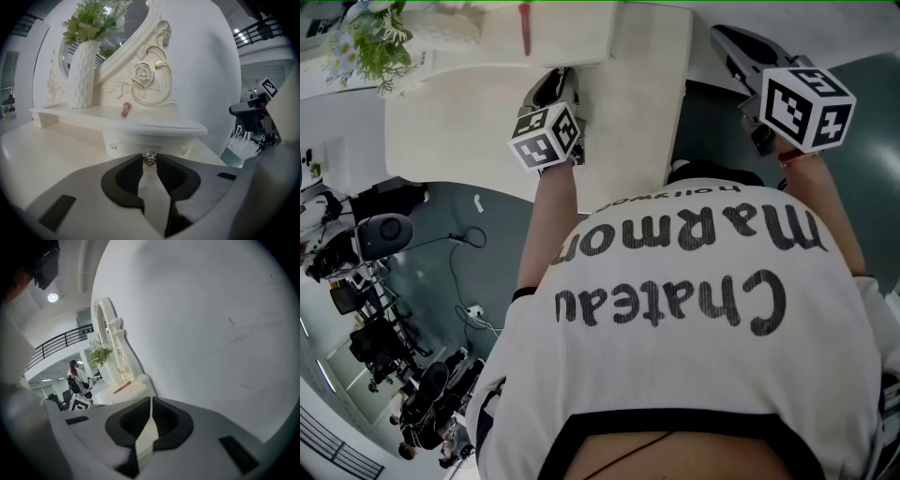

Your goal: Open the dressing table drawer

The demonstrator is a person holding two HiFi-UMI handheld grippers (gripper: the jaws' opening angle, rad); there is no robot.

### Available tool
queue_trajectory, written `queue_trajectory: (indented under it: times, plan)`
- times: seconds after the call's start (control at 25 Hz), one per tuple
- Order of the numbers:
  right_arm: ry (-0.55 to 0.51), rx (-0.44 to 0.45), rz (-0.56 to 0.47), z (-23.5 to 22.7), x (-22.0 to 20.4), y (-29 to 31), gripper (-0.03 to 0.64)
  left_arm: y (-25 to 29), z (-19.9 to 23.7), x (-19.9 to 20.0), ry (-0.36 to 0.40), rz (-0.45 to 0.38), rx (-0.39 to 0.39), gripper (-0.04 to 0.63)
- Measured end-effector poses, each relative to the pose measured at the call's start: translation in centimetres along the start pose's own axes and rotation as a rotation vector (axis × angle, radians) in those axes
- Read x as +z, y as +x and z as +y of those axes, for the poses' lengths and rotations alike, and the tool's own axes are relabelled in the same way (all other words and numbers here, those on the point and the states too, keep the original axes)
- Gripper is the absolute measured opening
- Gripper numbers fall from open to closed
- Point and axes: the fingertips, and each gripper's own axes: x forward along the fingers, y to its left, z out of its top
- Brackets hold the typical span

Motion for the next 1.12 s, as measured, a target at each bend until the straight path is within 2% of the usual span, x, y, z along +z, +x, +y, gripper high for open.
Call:
queue_trajectory:
  times: [1.12]
  plan:
    - [-0.042, 0.033, -0.003, 1.7, 0.7, 0.3, 0.032, -1.2, 0.0, -0.8, 0.041, -0.006, -0.03, 0.107]
